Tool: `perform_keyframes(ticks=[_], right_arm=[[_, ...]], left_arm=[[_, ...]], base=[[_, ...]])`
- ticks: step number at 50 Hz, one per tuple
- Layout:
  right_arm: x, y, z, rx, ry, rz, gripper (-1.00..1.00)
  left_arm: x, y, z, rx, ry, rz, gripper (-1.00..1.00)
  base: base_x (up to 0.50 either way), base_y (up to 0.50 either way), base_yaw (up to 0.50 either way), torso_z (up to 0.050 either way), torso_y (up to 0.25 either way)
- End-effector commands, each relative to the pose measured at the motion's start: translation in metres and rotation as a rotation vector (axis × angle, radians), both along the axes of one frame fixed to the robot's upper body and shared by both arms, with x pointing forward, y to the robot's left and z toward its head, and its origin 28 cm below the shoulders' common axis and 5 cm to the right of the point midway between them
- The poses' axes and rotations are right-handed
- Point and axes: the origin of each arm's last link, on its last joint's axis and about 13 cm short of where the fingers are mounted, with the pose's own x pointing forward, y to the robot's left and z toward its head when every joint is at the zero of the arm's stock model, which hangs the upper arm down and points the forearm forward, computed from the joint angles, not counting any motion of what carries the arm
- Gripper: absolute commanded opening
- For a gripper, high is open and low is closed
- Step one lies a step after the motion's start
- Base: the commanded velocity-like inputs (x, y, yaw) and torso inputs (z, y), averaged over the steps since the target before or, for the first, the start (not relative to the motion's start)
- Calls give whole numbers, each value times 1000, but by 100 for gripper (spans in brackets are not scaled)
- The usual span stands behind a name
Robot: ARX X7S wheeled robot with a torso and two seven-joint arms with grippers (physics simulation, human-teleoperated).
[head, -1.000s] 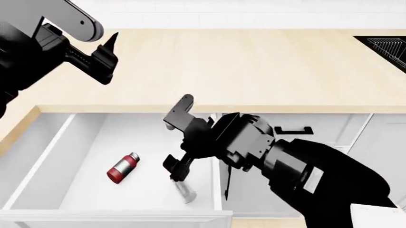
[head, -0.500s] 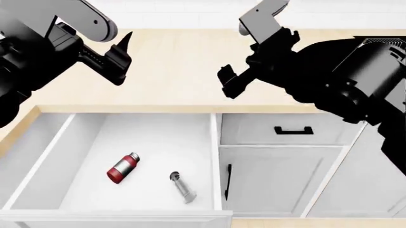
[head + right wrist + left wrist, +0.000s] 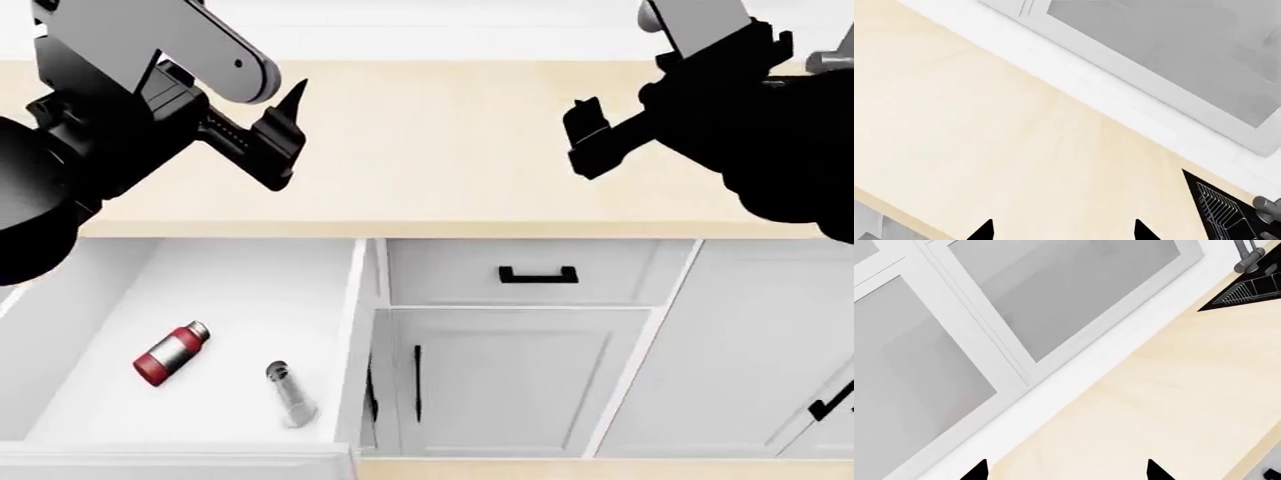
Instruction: Pick and place the shaker into the drawer. Then close the cabinet.
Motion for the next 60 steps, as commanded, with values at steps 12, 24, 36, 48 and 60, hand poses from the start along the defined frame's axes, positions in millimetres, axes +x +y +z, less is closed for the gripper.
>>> perform_keyframes(ticks=[12,24,36,48,60], right_arm=[[-10,-4,-7,23,19,-23,100],[-8,-4,-14,32,34,-28,100],[-8,-3,-17,35,48,-26,100],[-10,-3,-20,45,53,-35,100],[-9,1,-33,87,72,-43,100]], left_arm=[[-2,-2,-6,3,8,-10,100],[-1,-2,-10,10,13,-11,100],[-1,-4,-12,9,17,-16,100],[-2,-4,-15,5,23,-18,100],[-7,-24,-45,-48,48,-52,100]], base=[[-15,-500,0,0,0],[-87,-500,0,0,0],[-139,-500,0,0,0],[-250,-501,0,0,0],[-52,-177,0,0,0]])
